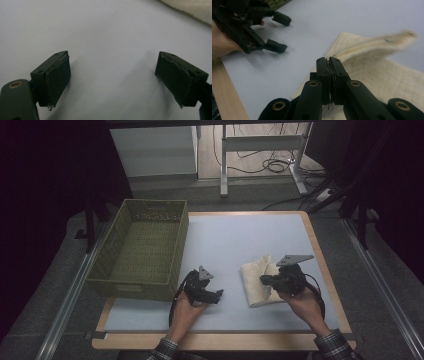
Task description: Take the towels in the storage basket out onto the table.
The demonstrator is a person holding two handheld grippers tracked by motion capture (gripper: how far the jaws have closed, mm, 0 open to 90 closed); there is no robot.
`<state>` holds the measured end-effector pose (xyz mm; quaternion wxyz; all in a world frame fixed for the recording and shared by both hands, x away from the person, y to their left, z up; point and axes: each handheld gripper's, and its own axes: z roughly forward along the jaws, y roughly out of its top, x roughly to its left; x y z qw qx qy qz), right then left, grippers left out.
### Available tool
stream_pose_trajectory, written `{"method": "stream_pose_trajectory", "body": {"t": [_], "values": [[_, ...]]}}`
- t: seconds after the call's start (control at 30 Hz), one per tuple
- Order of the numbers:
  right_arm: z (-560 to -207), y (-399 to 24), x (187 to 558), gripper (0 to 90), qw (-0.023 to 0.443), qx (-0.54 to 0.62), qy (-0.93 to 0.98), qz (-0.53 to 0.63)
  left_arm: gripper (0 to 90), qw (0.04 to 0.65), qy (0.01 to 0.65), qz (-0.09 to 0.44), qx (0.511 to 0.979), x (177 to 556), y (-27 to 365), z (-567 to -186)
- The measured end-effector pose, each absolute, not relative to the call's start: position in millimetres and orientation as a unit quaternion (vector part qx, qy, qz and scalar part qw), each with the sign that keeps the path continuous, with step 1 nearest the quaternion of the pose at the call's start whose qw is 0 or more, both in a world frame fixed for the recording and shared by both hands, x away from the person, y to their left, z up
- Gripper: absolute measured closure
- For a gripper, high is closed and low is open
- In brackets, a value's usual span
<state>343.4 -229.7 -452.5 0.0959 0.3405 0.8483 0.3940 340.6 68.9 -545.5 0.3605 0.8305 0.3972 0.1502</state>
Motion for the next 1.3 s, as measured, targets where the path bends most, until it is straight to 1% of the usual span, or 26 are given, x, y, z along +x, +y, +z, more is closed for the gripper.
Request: {"method": "stream_pose_trajectory", "body": {"t": [0.1,0.23,0.4,0.63,0.8,0.9,0.93,0.97,1.07,1.2,1.27,1.3], "values": [[-450.3,-238.8,342.6,87.0,0.110,0.348,0.846,0.389,13.1,0.361,0.398,0.150,0.830,340.5,68.8,-545.5],[-463.1,-269.1,342.0,87.0,0.111,0.387,0.833,0.378,13.1,0.359,0.396,0.151,0.832,340.6,69.1,-545.4],[-477.2,-293.6,337.8,87.0,0.116,0.413,0.827,0.363,13.1,0.360,0.397,0.151,0.831,340.6,68.9,-545.5],[-496.8,-312.7,333.2,86.9,0.117,0.438,0.821,0.347,13.1,0.359,0.396,0.151,0.831,340.5,69.0,-545.4],[-501.3,-318.4,326.9,86.6,0.121,0.444,0.821,0.339,13.2,0.359,0.396,0.152,0.831,340.4,68.9,-545.4],[-505.4,-320.2,328.4,83.0,0.110,0.445,0.826,0.327,13.2,0.359,0.396,0.152,0.831,340.4,68.9,-545.4],[-504.3,-320.5,329.5,77.7,0.110,0.445,0.824,0.332,13.2,0.359,0.396,0.152,0.831,340.3,68.9,-545.4],[-502.2,-320.5,330.6,74.3,0.116,0.445,0.825,0.330,13.2,0.359,0.396,0.152,0.831,340.4,68.9,-545.4],[-492.4,-317.9,338.9,67.8,0.129,0.440,0.820,0.341,13.1,0.359,0.396,0.152,0.831,340.4,68.9,-545.4],[-484.2,-309.8,356.9,64.5,0.139,0.438,0.817,0.348,13.2,0.358,0.396,0.153,0.832,340.2,68.8,-545.3],[-482.6,-301.7,373.6,63.9,0.145,0.436,0.815,0.352,13.2,0.358,0.396,0.153,0.832,340.2,68.8,-545.3],[-482.6,-301.7,373.6,63.9,0.145,0.436,0.815,0.352,13.2,0.358,0.396,0.153,0.832,340.2,68.8,-545.3]]}}
